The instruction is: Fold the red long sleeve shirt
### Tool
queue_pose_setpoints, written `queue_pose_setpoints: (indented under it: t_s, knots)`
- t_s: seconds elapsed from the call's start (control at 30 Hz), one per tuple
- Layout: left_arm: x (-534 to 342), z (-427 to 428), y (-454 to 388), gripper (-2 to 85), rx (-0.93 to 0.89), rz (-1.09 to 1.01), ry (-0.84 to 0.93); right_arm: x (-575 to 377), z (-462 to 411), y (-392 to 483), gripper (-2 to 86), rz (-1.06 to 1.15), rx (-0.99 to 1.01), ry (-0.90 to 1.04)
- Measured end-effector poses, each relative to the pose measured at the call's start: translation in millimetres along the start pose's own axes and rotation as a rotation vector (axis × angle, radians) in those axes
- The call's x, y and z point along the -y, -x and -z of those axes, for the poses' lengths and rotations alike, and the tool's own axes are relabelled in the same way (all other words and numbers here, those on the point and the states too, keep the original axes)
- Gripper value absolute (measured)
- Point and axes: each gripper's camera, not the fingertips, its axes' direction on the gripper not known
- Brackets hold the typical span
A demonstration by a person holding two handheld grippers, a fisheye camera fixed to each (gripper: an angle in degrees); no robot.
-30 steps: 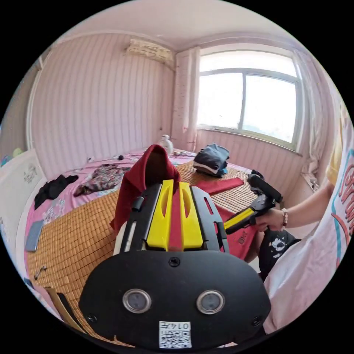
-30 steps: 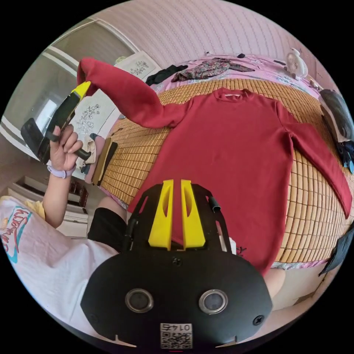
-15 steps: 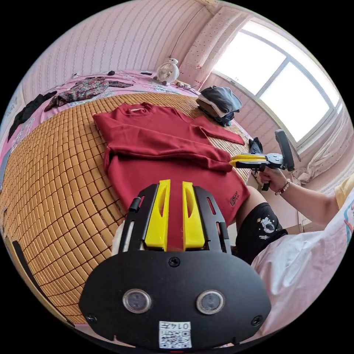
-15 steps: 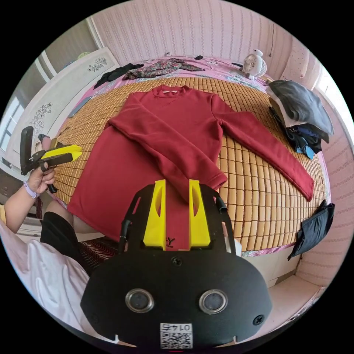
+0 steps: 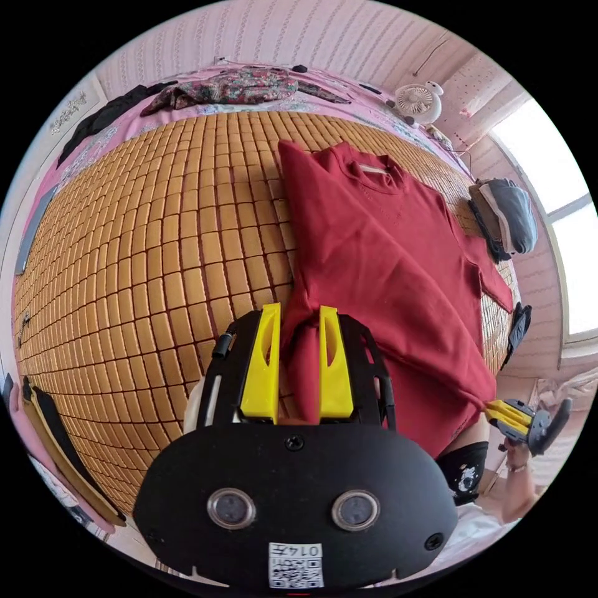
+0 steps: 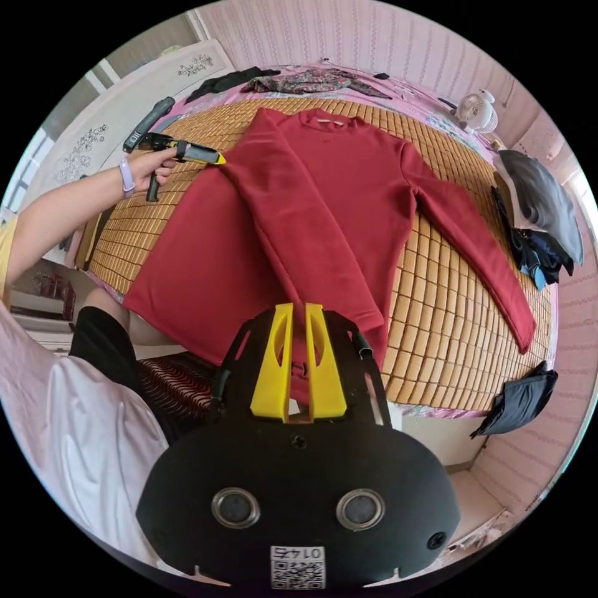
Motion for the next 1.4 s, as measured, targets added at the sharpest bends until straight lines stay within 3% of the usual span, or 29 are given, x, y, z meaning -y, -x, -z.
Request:
queue_pose_setpoints:
  t_s: [0.2, 0.3, 0.37, 0.5, 0.67, 0.8, 0.87, 0.97, 1.07, 1.17, 1.33, 1.4]
  knots:
    - [9, 2, -5, 5.8, 0.002, -0.092, -0.002, -10, 29, -55, 7.5, -0.322, 0.067, -0.11]
    - [10, 4, -9, 5.1, 0.031, -0.105, -0.008, 0, 21, -86, 9.6, -0.442, 0.005, -0.083]
    - [8, 6, -6, 5.0, 0.037, -0.09, -0.017, 9, 3, -97, 10.0, -0.438, 0.021, 0.008]
    - [-2, 15, 14, 5.0, 0.09, -0.07, -0.013, 19, 17, -89, 8.7, -0.407, 0.073, -0.014]
    - [-28, 31, 73, 5.2, 0.167, 0.071, 0.008, 39, 23, -25, 8.0, -0.232, 0.205, 0.014]
    - [-61, 54, 133, 6.4, 0.02, 0.252, -0.027, 42, 42, -7, 9.3, -0.176, 0.264, -0.032]
    - [-76, 69, 138, 6.0, 0.029, 0.228, -0.072, 35, 66, -38, 10.0, -0.24, 0.233, -0.127]
    - [-105, 89, 121, 4.4, 0.068, 0.143, -0.152, 26, 96, -114, 11.5, -0.433, 0.118, -0.266]
    - [-135, 83, 79, 1.1, -0.082, 0.047, -0.208, 20, 117, -200, 12.6, -0.684, -0.007, -0.377]
    - [-151, 49, 22, -0.6, -0.187, -0.046, -0.145, 30, 117, -263, 13.3, -0.851, -0.137, -0.334]
    - [-149, -2, -33, -0.9, -0.183, -0.105, -0.062, 68, 80, -295, 13.1, -0.797, -0.149, -0.068]
    - [-152, -21, -46, -0.9, -0.117, -0.132, -0.02, 64, 85, -285, 11.6, -0.759, -0.189, -0.113]
